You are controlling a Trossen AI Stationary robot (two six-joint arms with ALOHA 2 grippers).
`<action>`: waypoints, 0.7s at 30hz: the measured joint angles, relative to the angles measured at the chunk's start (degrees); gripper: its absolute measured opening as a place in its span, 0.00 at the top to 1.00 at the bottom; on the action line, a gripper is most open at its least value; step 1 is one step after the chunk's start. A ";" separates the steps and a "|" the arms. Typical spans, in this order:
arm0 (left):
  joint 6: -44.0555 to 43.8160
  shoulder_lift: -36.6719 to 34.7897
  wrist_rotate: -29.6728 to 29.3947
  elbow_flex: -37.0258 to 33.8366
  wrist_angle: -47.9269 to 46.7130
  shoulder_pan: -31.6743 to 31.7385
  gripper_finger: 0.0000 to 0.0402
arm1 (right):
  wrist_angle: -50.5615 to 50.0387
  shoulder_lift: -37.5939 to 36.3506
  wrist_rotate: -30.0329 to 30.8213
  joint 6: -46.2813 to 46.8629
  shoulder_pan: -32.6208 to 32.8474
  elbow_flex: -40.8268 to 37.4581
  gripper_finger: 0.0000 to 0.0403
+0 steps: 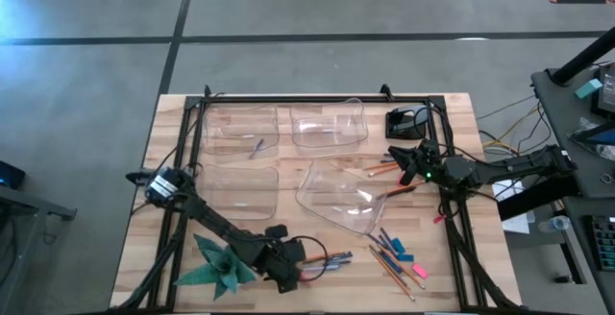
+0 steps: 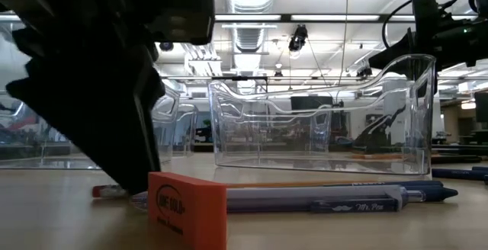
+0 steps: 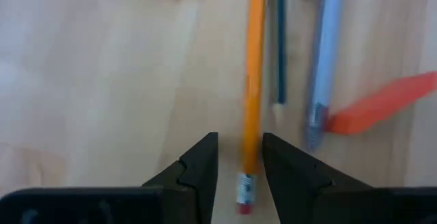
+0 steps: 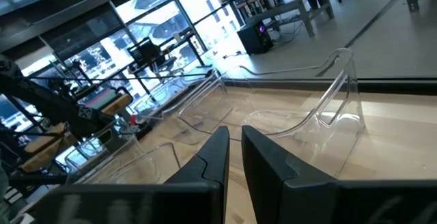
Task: Sort crayons/erasers/pens/pencils in bins
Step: Put the orange pencil into the top right transparent bin
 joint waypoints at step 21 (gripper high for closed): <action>4.05 2.24 -1.34 0.23 9.07 4.62 0.74 | -0.01 -0.02 0.01 -0.01 0.00 -0.01 0.92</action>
